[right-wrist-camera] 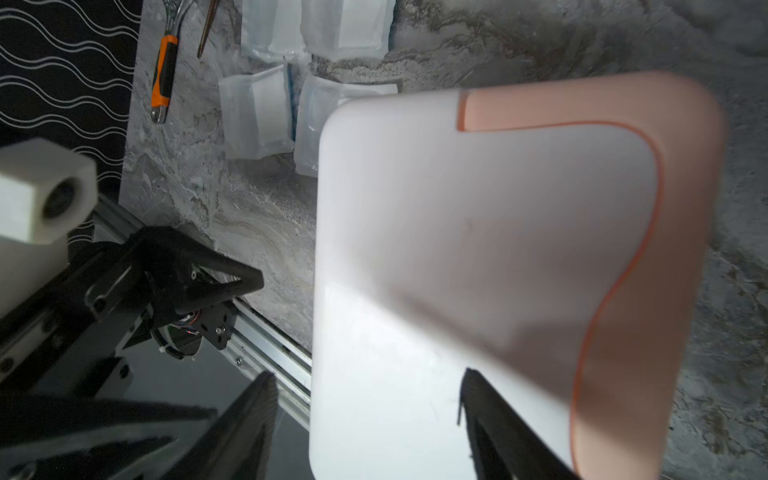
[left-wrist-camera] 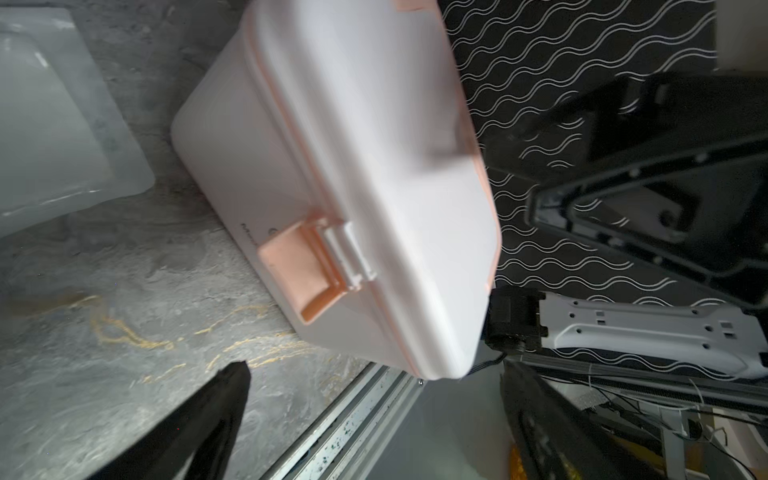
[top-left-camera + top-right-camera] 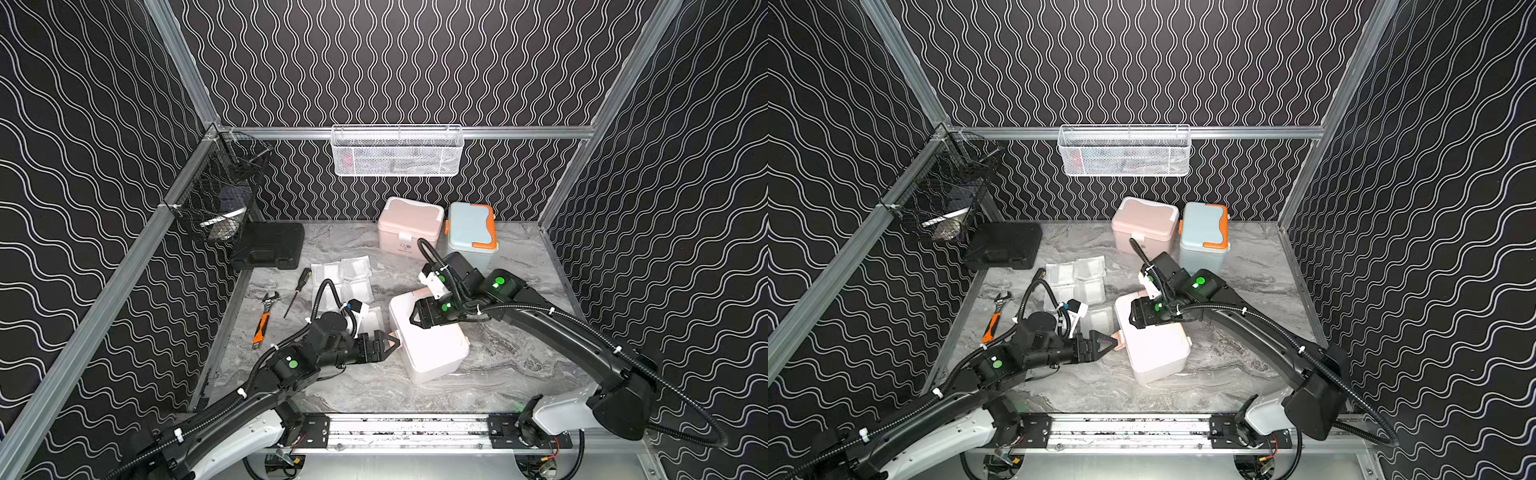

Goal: Open first aid kits and take out gauze
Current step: Close the lid of the first aid kit, then fasten the fastener of the first aid kit.

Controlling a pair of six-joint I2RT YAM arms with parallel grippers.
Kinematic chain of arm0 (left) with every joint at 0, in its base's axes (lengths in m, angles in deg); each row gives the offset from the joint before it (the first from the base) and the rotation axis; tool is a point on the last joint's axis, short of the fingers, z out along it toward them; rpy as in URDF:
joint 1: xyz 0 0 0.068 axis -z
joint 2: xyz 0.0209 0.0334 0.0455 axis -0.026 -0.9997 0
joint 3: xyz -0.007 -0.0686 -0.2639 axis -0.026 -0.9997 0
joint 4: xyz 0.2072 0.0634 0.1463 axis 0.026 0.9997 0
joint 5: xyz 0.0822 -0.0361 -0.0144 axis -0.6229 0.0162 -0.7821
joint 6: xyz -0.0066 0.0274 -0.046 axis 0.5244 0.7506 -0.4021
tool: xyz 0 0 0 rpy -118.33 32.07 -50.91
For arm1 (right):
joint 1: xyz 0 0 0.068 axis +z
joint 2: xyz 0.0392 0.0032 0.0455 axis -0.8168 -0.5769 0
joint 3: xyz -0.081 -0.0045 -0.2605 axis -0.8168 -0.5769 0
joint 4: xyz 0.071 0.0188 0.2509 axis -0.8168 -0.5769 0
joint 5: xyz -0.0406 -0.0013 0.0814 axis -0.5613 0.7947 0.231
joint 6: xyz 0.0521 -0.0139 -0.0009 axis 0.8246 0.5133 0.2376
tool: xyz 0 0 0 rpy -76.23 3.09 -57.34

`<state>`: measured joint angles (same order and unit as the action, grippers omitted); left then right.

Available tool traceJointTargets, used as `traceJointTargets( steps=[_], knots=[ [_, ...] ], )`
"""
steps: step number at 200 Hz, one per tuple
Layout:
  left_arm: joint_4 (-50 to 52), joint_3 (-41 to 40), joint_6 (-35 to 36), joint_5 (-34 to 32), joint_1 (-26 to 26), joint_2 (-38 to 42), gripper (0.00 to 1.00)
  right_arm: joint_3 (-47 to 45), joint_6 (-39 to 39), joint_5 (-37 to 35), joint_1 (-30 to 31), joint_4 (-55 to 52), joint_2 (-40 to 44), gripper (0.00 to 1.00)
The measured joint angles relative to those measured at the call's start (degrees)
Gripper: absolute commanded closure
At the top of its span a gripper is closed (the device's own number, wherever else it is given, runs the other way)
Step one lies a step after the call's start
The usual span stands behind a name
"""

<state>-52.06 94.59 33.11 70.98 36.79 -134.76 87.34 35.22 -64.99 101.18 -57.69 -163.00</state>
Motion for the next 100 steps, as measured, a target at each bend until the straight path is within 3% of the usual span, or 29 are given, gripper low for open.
traceJointTargets(
  steps=[14,40,65,100],
  knots=[
    [-3.28,-2.45,-1.22,1.84,-1.64,-1.38,0.01,-0.26,0.07,-0.26,0.42,-0.20,-0.83,0.62],
    [-15.52,-6.73,-4.33,5.66,-3.45,-6.29,0.01,-0.83,0.48,-1.88,1.07,-0.96,-2.21,0.76],
    [-32.37,-10.29,-8.98,8.55,-4.50,-13.88,0.01,-1.73,1.38,-2.60,1.49,-0.74,-2.69,0.82],
    [-53.72,-13.55,-15.17,10.38,-4.72,-24.11,0.01,-2.86,2.03,-2.34,1.53,1.64,-2.80,0.81]
  ],
)
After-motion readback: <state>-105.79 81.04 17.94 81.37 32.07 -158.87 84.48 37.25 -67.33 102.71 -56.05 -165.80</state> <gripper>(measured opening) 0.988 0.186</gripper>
